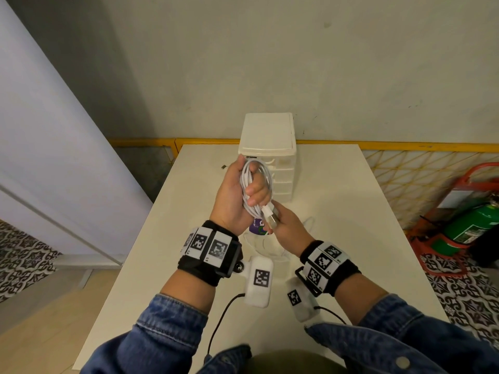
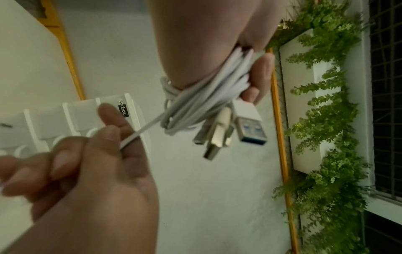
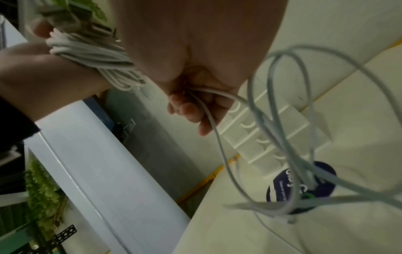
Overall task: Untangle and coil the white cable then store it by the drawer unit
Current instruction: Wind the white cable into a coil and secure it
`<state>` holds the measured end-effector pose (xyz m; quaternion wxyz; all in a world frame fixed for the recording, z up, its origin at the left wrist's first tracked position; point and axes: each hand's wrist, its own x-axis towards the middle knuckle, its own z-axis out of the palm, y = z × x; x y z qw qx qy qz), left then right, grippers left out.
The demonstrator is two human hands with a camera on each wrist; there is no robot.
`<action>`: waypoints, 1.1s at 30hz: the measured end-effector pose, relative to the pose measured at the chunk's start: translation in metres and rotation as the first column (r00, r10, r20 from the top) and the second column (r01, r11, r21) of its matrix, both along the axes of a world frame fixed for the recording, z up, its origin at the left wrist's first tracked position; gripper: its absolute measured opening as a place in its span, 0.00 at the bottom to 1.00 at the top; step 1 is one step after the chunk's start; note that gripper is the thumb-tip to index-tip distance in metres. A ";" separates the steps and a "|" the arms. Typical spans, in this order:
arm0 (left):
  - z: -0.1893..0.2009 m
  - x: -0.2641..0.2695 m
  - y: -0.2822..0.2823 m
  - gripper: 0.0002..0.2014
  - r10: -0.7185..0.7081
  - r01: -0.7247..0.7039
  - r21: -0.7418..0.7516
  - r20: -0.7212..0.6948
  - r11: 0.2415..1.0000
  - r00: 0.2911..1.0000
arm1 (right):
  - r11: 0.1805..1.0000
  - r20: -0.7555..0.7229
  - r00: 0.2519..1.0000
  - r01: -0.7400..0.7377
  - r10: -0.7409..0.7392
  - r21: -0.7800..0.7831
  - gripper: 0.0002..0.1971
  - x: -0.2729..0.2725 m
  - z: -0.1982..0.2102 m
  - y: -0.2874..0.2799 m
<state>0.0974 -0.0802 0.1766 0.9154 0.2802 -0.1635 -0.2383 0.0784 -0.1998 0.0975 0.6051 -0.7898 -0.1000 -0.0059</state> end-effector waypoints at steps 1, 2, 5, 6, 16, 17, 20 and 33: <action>0.000 0.000 0.000 0.20 0.044 -0.045 -0.006 -0.012 0.999 0.999 | 1.000 -0.003 1.000 0.011 -0.011 -0.025 0.09 -0.001 -0.003 0.001; 0.000 0.000 0.000 0.20 0.091 -0.091 -0.004 -0.019 0.996 0.996 | 0.999 -0.004 1.000 0.021 -0.021 -0.047 0.12 -0.002 -0.005 0.002; 0.002 -0.001 -0.002 0.19 0.278 -0.278 0.053 -0.006 0.959 0.960 | 0.999 -0.028 1.000 -0.008 0.006 -0.053 0.15 -0.008 -0.007 0.005; 0.003 -0.001 -0.003 0.18 0.342 -0.341 0.073 -0.004 0.937 0.940 | 0.998 -0.045 0.999 -0.033 0.031 -0.047 0.14 -0.010 -0.007 0.007; 0.005 0.004 -0.002 0.30 0.620 -0.746 0.440 0.420 0.500 0.663 | 0.914 -0.174 0.964 -0.249 0.202 -0.321 0.04 -0.008 -0.002 0.000; 0.002 0.007 0.000 0.28 0.602 -0.773 0.460 0.490 0.437 0.631 | 0.897 -0.170 0.962 -0.262 0.214 -0.356 0.04 -0.008 -0.003 -0.003; -0.010 0.013 0.009 0.26 0.471 -0.797 0.532 0.647 0.287 0.600 | 0.894 -0.133 0.963 -0.266 0.233 -0.360 0.03 -0.008 0.003 -0.009; -0.039 0.010 0.016 0.32 -0.300 -0.259 0.952 0.297 0.161 0.906 | 0.780 0.058 0.981 -0.109 0.183 -0.616 0.05 0.002 0.029 -0.034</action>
